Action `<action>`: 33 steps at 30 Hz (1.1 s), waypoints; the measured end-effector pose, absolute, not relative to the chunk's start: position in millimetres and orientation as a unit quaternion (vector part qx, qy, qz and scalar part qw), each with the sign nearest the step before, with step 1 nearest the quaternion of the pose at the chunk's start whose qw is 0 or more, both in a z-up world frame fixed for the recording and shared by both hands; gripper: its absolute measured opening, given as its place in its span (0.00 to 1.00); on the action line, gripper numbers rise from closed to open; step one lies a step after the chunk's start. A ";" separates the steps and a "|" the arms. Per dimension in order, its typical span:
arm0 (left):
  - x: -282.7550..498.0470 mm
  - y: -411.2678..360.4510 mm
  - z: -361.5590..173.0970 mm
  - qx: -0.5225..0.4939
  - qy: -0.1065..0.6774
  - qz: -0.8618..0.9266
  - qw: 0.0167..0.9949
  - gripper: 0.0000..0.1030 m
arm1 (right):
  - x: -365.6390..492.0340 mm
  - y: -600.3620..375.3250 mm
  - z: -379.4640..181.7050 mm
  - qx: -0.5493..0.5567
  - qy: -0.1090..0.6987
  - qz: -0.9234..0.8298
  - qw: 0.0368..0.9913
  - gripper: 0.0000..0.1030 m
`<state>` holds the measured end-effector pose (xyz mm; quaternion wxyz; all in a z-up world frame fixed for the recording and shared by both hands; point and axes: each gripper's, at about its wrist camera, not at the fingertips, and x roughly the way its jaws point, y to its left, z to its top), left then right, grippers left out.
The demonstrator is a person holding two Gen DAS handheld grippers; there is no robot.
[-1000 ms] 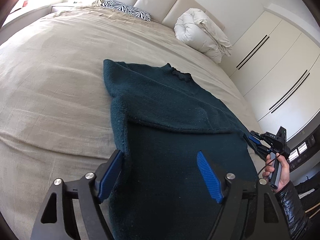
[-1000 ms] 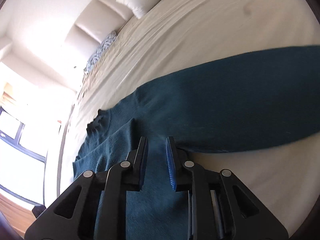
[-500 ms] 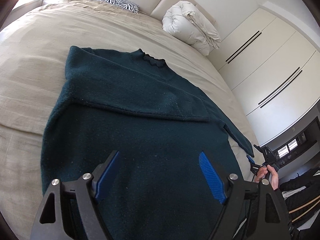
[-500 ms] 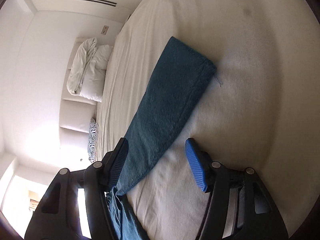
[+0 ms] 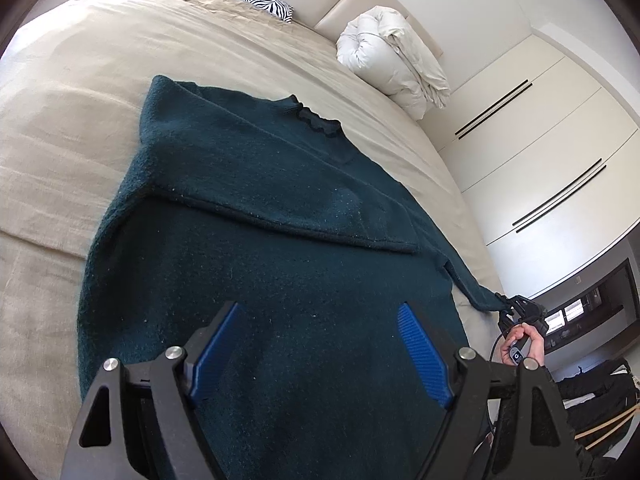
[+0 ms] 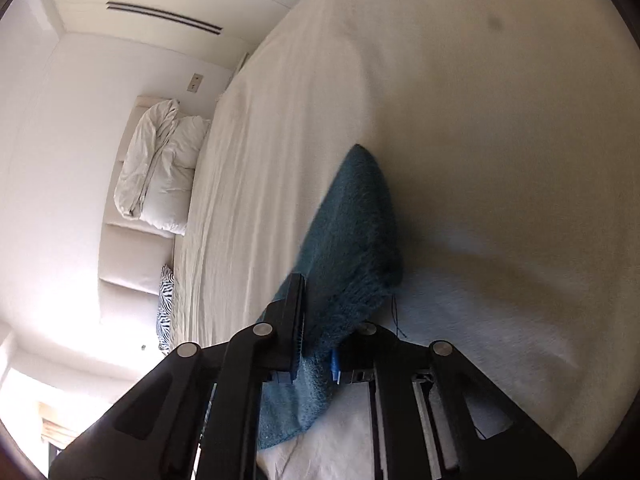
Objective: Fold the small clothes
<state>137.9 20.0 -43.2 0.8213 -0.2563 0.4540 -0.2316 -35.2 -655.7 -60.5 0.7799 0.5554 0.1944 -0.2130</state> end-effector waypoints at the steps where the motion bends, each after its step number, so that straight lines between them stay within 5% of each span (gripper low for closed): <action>1: 140.1 20.9 -43.2 -0.262 0.454 -0.231 0.820 0.79 | -26.1 -644.7 -47.7 0.534 0.201 -0.208 0.794 0.09; 9: 162.3 24.2 -42.5 -0.311 0.439 -0.249 0.805 0.79 | 92.9 -440.7 40.6 0.264 0.300 -0.053 0.915 0.09; 14: 182.8 19.1 -52.8 -0.352 0.449 -0.265 0.778 0.79 | 132.2 -297.4 13.1 0.120 0.365 0.027 0.923 0.09; 24: 247.5 -32.2 -64.1 -0.383 0.498 -0.308 0.715 0.88 | 106.8 -218.9 -56.5 0.087 0.420 0.034 0.903 0.12; 33: 267.4 -75.6 -82.6 -0.378 0.550 -0.312 0.676 0.85 | 86.5 -197.1 -66.4 0.091 0.414 0.074 0.903 0.55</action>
